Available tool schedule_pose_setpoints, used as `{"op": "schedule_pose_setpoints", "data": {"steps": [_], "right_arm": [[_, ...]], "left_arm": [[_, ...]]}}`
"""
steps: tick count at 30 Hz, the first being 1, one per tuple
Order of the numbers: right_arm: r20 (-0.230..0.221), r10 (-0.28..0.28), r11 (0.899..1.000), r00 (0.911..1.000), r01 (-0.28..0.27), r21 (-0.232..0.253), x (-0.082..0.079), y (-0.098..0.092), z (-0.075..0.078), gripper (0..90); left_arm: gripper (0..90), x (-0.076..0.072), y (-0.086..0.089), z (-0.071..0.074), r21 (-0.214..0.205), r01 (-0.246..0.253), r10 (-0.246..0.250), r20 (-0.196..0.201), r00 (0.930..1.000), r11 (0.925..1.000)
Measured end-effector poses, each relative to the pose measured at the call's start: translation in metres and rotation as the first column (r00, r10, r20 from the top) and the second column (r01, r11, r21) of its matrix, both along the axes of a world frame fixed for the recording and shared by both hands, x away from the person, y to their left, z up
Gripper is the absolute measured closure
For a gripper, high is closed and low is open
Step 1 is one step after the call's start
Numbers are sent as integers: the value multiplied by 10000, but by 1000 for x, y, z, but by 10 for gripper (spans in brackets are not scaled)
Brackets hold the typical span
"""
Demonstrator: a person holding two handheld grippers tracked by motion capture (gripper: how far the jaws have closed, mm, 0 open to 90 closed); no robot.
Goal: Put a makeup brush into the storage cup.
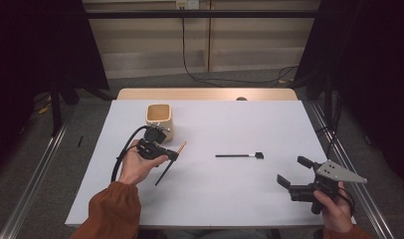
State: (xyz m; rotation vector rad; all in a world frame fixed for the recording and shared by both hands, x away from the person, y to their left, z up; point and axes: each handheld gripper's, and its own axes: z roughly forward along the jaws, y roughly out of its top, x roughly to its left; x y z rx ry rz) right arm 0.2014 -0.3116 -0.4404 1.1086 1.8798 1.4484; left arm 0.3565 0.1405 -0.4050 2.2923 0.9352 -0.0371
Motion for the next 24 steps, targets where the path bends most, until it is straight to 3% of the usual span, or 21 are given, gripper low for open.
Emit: {"op": "schedule_pose_setpoints", "data": {"steps": [4, 7, 9, 14, 18, 24], "right_arm": [[21, 21, 10000, 10000, -20, -14, 0, 0, 0, 0], [42, -20, 10000, 10000, 20, -39, 0, -1, 0, 0], [43, -45, 10000, 10000, 45, -12, 0, -1, 0, 0], [58, -14, 10000, 10000, 14, -21, 0, -1, 0, 0], [60, -55, 10000, 10000, 55, 12, 0, -1, 1, 0], [72, -43, 10000, 10000, 43, -25, 0, -1, 1, 0]], "left_arm": [[842, -3, 2, 3, -366, -58, 71, 344, 9994, 9993], [841, -6, 4, 4, -700, 168, -126, 598, 9981, 9974], [841, -8, 4, 5, -708, 214, -152, 865, 9961, 9973], [841, -12, 9, 9, -1250, 181, 5, 1476, 9890, 9920], [841, -13, 11, 11, -1469, 158, 88, 1655, 9862, 9890], [841, -16, 13, 14, -1864, -34, 437, 2126, 9762, 9825]]}}
